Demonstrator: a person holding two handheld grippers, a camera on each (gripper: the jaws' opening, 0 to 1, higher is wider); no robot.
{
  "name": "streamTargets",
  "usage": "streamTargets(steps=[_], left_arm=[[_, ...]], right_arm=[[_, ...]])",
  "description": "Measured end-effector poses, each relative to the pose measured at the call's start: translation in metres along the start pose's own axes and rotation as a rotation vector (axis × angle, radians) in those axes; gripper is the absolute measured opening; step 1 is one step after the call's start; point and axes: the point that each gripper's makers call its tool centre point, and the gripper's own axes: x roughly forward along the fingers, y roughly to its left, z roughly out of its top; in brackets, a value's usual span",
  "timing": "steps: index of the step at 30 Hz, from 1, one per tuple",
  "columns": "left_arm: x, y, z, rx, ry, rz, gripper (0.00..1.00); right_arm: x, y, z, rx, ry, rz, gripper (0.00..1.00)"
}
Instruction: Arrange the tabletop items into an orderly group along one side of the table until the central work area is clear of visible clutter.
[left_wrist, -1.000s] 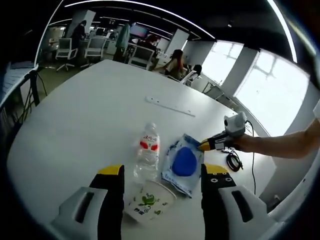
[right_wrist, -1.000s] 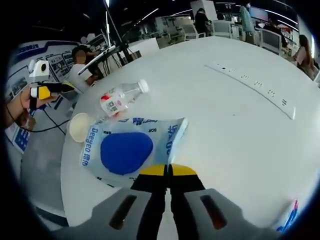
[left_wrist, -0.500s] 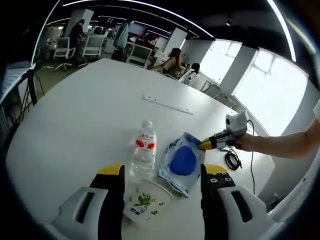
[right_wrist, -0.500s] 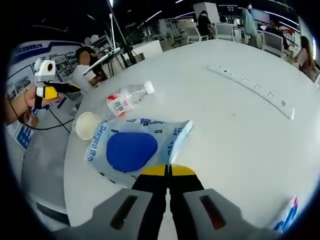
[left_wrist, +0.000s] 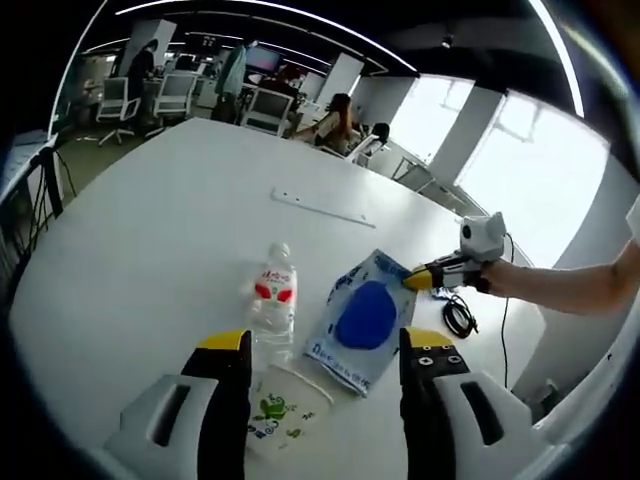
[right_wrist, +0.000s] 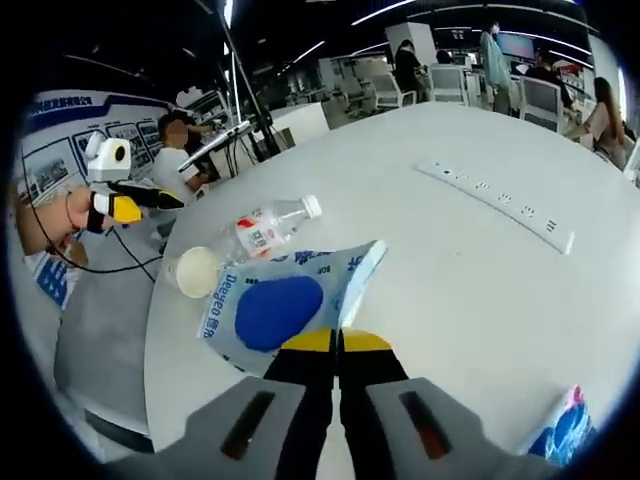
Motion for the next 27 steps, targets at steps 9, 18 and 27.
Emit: streamTargets(steps=[9, 18, 27], left_arm=[[0.007, -0.012, 0.003, 0.016, 0.000, -0.030, 0.59], [0.013, -0.024, 0.005, 0.032, 0.001, -0.060, 0.58], [0.023, -0.041, 0.005, 0.040, 0.007, -0.096, 0.57]], right_arm=[[-0.022, 0.027, 0.020, -0.011, -0.056, 0.016, 0.00], [-0.043, 0.042, 0.030, -0.027, -0.095, 0.023, 0.00], [-0.072, 0.049, 0.039, -0.027, -0.154, 0.009, 0.00]])
